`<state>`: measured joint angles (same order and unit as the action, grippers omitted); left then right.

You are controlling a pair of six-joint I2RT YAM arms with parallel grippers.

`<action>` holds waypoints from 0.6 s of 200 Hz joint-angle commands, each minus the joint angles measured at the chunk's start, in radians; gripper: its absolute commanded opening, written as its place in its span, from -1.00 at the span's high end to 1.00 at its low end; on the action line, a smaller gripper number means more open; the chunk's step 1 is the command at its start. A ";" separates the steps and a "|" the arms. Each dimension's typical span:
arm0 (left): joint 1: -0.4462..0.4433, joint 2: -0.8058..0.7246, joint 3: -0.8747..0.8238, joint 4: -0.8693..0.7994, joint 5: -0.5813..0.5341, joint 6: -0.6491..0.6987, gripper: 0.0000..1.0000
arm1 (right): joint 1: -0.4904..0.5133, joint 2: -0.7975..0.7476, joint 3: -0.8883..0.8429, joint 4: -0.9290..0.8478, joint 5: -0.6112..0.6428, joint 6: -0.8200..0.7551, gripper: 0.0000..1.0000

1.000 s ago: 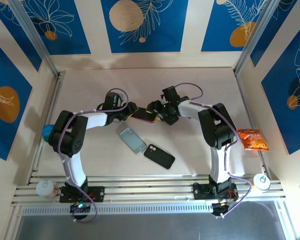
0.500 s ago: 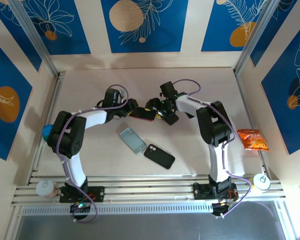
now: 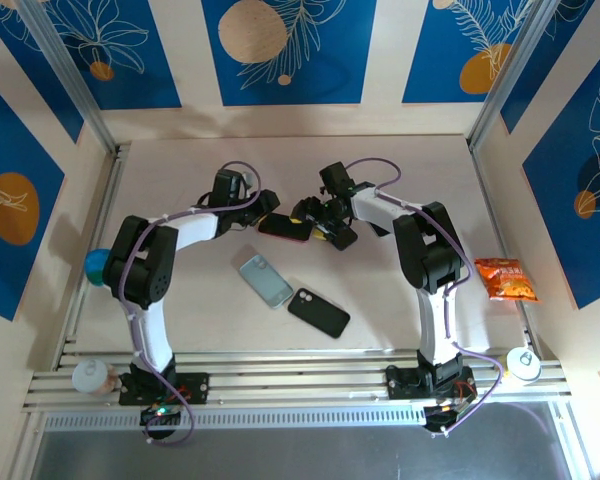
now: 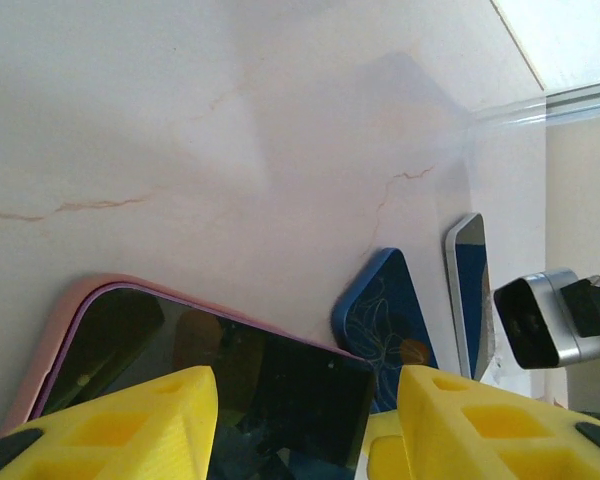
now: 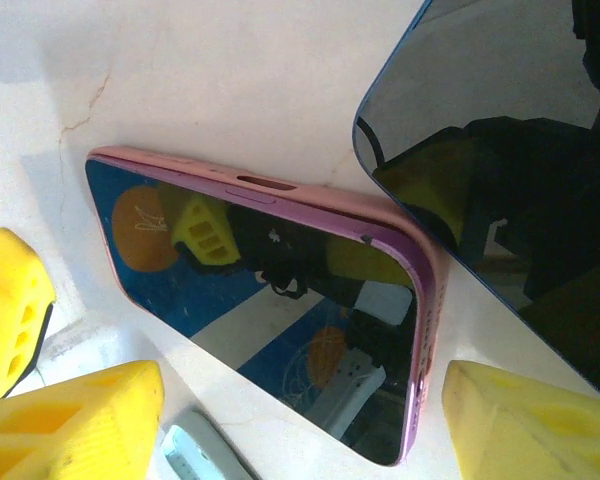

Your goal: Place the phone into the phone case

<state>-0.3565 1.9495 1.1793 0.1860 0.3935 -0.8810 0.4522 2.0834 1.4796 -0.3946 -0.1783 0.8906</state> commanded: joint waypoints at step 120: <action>-0.033 0.088 0.053 -0.096 -0.008 0.077 -0.02 | 0.028 -0.123 -0.144 0.073 -0.009 -0.053 1.00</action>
<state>-0.3820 2.0193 1.2095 0.1383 0.3996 -0.8474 0.4625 1.9579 1.3521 -0.3359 -0.1822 0.8585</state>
